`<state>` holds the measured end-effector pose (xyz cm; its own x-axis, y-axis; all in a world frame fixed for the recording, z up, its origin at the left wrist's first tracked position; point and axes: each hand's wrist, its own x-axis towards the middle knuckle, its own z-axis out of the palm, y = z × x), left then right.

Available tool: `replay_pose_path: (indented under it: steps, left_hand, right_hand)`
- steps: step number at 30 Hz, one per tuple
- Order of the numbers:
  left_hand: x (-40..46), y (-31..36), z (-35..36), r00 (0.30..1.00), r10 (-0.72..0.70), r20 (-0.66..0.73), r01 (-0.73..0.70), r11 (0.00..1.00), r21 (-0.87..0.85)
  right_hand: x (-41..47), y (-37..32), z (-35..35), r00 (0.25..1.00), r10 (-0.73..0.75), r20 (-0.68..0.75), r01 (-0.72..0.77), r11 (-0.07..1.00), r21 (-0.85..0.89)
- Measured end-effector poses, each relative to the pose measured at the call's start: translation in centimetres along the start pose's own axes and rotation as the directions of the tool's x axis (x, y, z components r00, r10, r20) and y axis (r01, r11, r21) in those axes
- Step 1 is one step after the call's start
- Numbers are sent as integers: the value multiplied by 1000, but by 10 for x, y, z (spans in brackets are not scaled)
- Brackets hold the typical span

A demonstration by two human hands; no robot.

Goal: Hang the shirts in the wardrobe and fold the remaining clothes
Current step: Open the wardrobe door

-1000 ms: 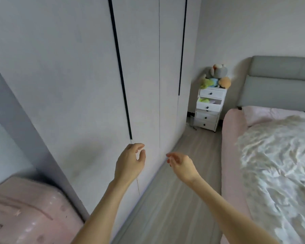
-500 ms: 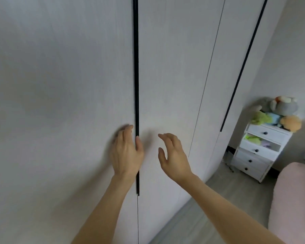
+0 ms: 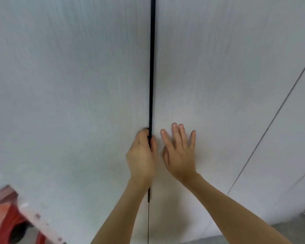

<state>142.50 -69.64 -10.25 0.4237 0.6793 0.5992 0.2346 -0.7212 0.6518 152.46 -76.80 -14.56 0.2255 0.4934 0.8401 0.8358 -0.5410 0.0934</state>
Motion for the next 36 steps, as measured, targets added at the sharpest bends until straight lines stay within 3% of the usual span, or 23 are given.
replay_pose_path:
  steps: [7,10,16,21,29,32,36]
  left_hand:
    - [-19,30,-6,990,-131,-52,135,986,94]
    - [-44,38,-25,990,-131,-48,135,985,107]
    - [-117,43,-94,996,-86,-34,90,988,127]
    - [-178,42,-175,995,-96,-24,98,988,115]
    - [-241,23,-288,946,-223,-237,252,963,99]
    - [-256,13,-323,922,-289,-259,316,947,66]
    - [-265,-5,-362,896,-388,-218,414,906,90]
  right_hand:
    - [-10,23,-34,963,-151,225,90,961,260]
    - [-20,26,-55,955,-176,240,47,886,461]
    - [-49,3,-104,891,-383,243,116,711,693]
    - [-74,-59,-138,851,-507,136,159,496,854]
    - [-102,-189,-188,740,-673,18,189,234,954]
    - [-102,-232,-198,678,-735,11,200,198,959]
    - [-95,-284,-209,574,-817,61,265,256,930]
